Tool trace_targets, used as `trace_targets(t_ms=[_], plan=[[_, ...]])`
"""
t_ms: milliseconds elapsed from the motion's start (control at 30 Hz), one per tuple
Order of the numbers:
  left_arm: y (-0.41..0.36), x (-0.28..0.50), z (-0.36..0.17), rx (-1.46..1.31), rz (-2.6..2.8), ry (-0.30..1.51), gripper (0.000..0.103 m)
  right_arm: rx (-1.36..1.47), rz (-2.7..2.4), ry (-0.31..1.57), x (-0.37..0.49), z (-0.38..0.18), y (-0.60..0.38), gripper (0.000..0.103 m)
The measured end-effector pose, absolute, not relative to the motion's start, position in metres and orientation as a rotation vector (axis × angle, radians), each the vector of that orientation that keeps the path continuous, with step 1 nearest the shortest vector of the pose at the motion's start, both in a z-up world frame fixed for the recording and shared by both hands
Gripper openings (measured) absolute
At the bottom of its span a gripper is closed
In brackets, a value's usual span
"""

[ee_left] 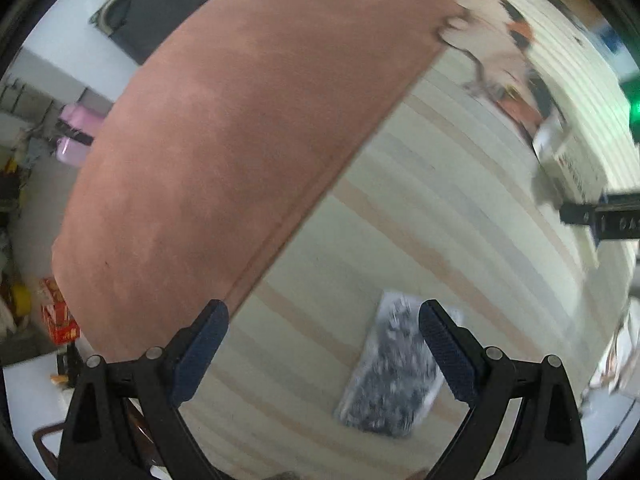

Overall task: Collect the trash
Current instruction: 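Grasp the silver blister pack with the left tool while the right tool grasps the white-blue medicine box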

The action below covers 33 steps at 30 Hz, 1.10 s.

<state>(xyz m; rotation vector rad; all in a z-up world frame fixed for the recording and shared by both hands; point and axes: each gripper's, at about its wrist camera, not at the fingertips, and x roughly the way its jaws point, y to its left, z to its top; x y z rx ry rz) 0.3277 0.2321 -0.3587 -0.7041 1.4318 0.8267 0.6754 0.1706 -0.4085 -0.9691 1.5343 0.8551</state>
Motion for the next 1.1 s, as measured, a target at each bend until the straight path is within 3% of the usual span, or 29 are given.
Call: trace_targets(t_ms=[233,400,500,567,833,1100], plan=[[0.198,0.313,-0.383,-0.725,0.643,1.529,0.097,-0.620,0.595,1.703,0.646,-0.410,0.025,0.088],[0.190,0.323,-0.405,-0.688,0.588,1.559,0.096,-0.517,0.525,1.717,0.639,-0.409,-0.006,0.090],[0.186,0.326,-0.399,-0.613,0.594,1.522,0.079,-0.537,0.493,1.652,0.616,-0.404,-0.011,0.090],[0.185,0.325,-0.395,-0.585,0.580,1.509,0.061,-0.522,0.503,1.613,0.617,-0.400,-0.012,0.087],[0.179,0.311,-0.372,-0.577,0.560,1.449,0.061,-0.418,0.516,1.588,0.598,-0.381,-0.053,0.085],[0.164,0.277,-0.301,-0.547,0.503,1.303,0.061,-0.274,0.548,1.534,0.552,-0.339,-0.083,0.085]])
